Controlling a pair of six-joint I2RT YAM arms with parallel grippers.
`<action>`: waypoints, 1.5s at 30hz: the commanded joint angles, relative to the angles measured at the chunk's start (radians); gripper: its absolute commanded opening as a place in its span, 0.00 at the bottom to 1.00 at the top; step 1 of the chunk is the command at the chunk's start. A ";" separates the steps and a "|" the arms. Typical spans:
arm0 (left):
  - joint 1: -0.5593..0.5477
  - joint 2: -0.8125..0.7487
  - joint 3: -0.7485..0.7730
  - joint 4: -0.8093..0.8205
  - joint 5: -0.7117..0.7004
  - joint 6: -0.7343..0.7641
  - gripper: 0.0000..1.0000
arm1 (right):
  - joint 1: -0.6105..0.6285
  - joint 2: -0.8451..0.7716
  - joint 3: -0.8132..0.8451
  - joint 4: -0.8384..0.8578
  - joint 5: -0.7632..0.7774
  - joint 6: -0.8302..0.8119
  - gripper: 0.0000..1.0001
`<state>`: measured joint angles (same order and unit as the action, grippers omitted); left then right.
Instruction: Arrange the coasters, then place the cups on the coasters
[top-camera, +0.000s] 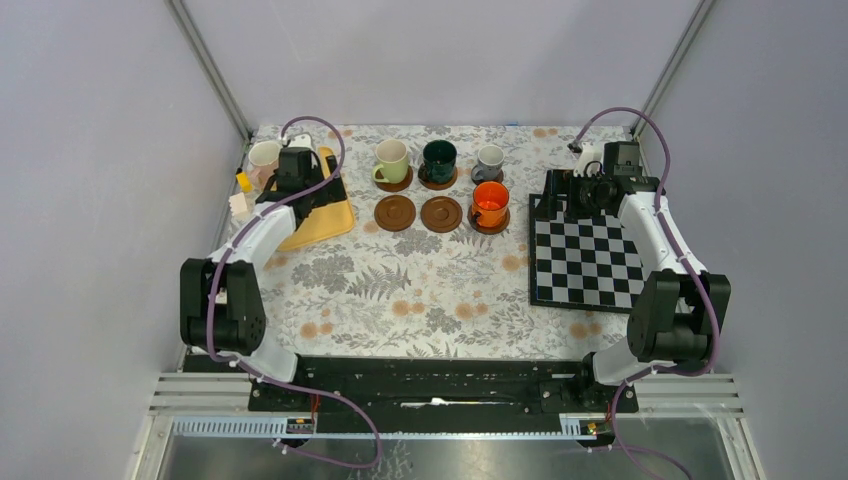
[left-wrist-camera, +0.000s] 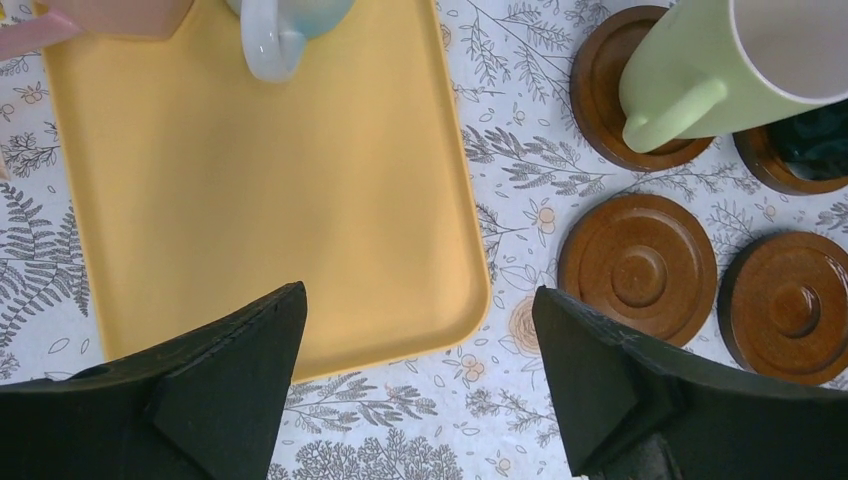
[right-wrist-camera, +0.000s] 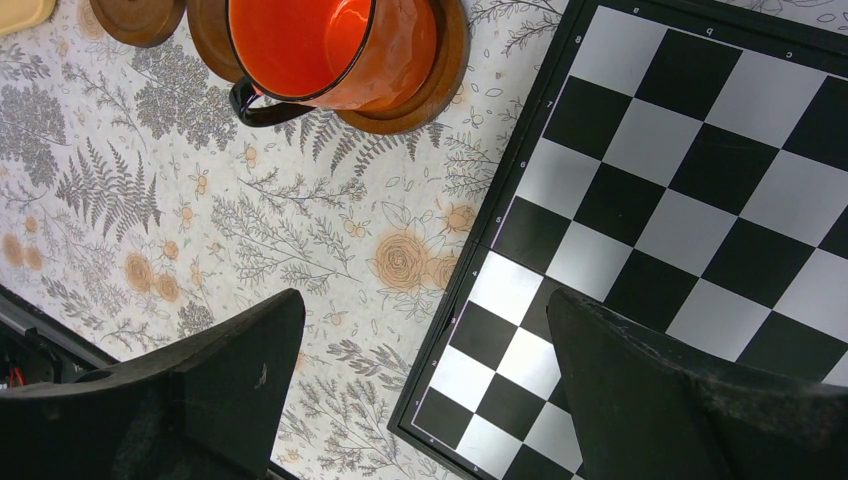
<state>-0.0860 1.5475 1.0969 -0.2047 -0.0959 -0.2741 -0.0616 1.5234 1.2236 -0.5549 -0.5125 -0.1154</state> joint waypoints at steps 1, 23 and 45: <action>-0.001 0.034 0.069 0.067 -0.040 -0.011 0.90 | 0.000 -0.032 0.005 0.018 0.018 0.003 0.98; -0.004 0.185 0.157 0.112 -0.181 0.004 0.74 | 0.000 -0.021 -0.005 0.023 0.020 -0.002 0.98; 0.078 0.412 0.305 0.233 -0.164 0.113 0.64 | 0.000 -0.012 0.000 0.017 0.027 -0.014 0.98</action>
<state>-0.0288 1.9312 1.3430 -0.0711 -0.2905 -0.2081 -0.0616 1.5234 1.2137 -0.5472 -0.4934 -0.1169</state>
